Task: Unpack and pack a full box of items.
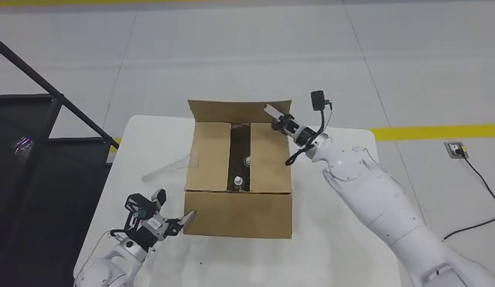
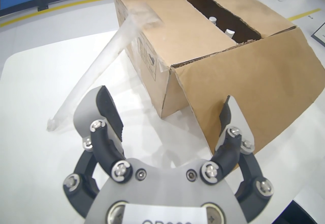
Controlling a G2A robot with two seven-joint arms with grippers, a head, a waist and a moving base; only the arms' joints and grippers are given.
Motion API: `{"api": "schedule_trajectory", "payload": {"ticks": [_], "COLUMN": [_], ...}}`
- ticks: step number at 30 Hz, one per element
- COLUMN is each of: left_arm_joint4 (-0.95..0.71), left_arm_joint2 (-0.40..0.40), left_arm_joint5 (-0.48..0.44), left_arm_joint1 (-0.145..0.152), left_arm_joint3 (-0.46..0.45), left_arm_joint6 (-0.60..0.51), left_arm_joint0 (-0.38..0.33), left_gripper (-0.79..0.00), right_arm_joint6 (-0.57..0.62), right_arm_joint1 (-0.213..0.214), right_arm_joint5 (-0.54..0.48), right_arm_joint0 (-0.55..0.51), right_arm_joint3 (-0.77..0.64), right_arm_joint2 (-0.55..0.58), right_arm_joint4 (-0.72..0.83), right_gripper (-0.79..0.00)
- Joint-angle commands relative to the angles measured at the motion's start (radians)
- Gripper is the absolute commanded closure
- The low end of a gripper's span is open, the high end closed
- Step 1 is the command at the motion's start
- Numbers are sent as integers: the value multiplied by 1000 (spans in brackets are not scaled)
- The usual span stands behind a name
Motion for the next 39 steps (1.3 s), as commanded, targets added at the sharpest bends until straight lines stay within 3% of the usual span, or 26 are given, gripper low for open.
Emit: {"api": "schedule_trajectory", "payload": {"ticks": [1,11,21,24,27,30,34,39], "left_arm_joint4": [-2,-3,-18,-35,-56,-88,-120,-160], "left_arm_joint2": [-1,-1,-9,-19,-33,-50,-87,-136], "left_arm_joint5": [7,29,43,34,31,17,18,47], "left_arm_joint1": [0,0,0,1,2,3,5,5], "left_arm_joint3": [-1,-4,-11,-10,-15,-31,-61,-81], "left_arm_joint6": [4,12,31,39,57,78,98,116], "left_arm_joint0": [6,29,48,55,64,81,103,121], "left_gripper": [-785,-785,-785,-785,-785,-785,-785,-785], "right_arm_joint6": [-53,-205,-201,-201,-190,-131,67,372], "right_arm_joint1": [-24,-148,-237,-253,-258,-253,-239,-231], "right_arm_joint5": [8,56,78,47,-56,-184,-295,-214], "right_arm_joint0": [29,133,173,177,176,171,157,125], "right_arm_joint3": [38,278,466,502,520,519,478,385], "right_arm_joint2": [-21,-98,-121,-111,-84,-52,-11,8], "right_arm_joint4": [-43,-145,-181,-172,-140,-98,-24,58], "right_gripper": [-785,-785,-785,-785,-785,-785,-785,-785]}}
